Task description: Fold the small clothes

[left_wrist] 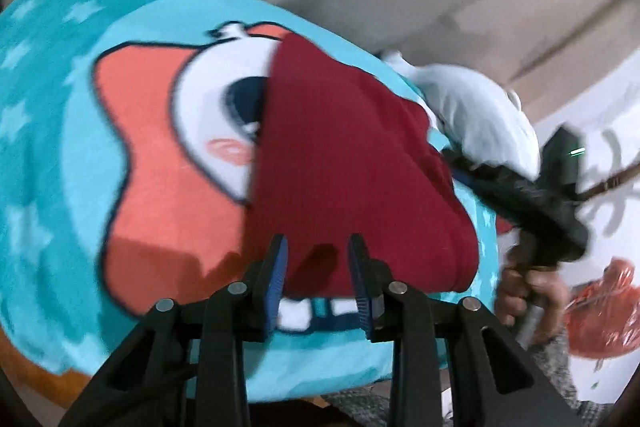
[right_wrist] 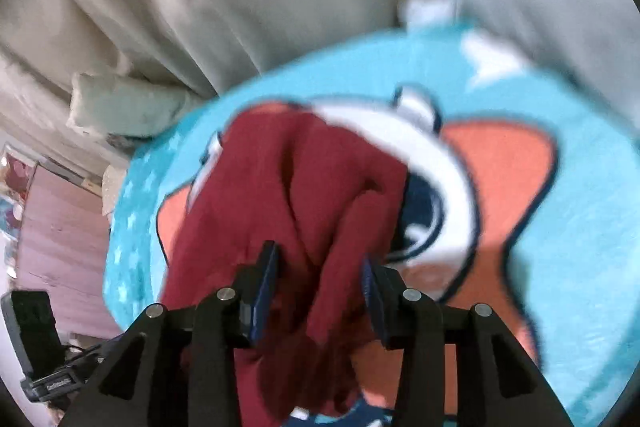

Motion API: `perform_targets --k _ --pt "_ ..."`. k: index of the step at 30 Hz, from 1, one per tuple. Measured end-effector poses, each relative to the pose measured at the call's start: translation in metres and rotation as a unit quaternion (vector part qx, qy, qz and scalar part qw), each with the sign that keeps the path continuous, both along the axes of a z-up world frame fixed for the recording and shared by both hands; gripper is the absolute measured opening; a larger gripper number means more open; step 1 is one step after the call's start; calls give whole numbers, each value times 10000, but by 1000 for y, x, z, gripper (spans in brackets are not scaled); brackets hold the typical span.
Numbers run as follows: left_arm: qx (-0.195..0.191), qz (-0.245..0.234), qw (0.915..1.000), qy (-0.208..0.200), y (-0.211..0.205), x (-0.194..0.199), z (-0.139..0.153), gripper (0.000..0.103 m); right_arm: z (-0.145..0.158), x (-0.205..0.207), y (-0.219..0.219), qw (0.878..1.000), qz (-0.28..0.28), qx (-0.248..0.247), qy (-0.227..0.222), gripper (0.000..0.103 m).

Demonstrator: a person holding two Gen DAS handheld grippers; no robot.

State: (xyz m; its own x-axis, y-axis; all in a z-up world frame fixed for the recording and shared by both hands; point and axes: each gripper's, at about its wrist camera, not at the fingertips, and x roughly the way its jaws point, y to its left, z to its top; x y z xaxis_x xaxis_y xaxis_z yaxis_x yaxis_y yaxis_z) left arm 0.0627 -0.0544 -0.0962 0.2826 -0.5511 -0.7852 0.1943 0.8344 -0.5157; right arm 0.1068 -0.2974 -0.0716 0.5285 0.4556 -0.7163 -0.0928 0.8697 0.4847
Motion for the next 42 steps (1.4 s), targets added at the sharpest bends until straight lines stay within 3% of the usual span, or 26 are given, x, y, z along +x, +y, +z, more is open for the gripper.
perform_targets --k 3,5,7,9,11,14,15,16,17,19,21,23,27,29,30,32,34,38,40,42 --pt "178 -137 9997 114 -29 3 -15 35 30 -15 11 9974 295 504 -421 43" --pt "490 -268 9983 152 -49 5 -32 35 27 -15 27 9940 600 850 -328 42" --pt "768 -339 9964 107 -60 5 -39 35 4 -11 43 9919 782 997 18 40" --pt "796 -405 9959 116 -62 4 -37 35 -24 -7 50 9929 735 879 326 31" --pt "563 -399 9975 170 -54 4 -28 35 -57 -4 42 9930 562 955 414 0" --pt "367 -220 9991 1 -33 11 -11 35 -57 -6 25 9875 520 1422 431 0" --pt "306 -119 9995 -29 -25 16 -7 38 -45 -9 18 9867 517 1509 312 1" --pt "229 -11 9997 -33 -18 22 -5 48 -37 -10 14 9868 501 1530 161 11" --pt "139 153 9998 -21 -9 30 -4 52 -26 -12 7 9886 413 1444 -51 45" --pt "-24 360 9993 35 2 46 -6 66 -16 -11 -3 9929 132 1137 -330 87" --pt "-220 347 9990 158 6 66 -16 72 -21 -6 -9 9946 -17 983 -328 88" --pt "-297 268 9984 389 4 88 -37 73 -37 11 -7 9947 -37 1025 53 88" --pt "-666 -397 9943 725 -23 98 -68 82 -79 46 13 9931 162 986 618 88" --pt "-726 -549 9919 891 -35 93 -77 83 -82 50 20 9943 221 1004 278 88" --pt "-698 -517 9925 857 -37 92 -77 81 -85 54 27 9932 307 1029 449 87" --pt "-831 -446 9915 897 -32 92 -69 70 -82 59 29 9913 287 1145 580 57" --pt "-962 -488 9906 844 -29 95 -55 62 -71 59 28 9886 291 1354 591 47" --pt "-687 -602 9954 273 -35 109 -12 62 -37 68 33 9892 297 1426 152 46" --pt "-218 -557 9982 90 -46 124 -3 69 -22 80 36 9912 276 1295 -77 47" --pt "305 -394 9987 142 -55 137 -13 75 -20 93 38 9924 183 1219 -70 59"
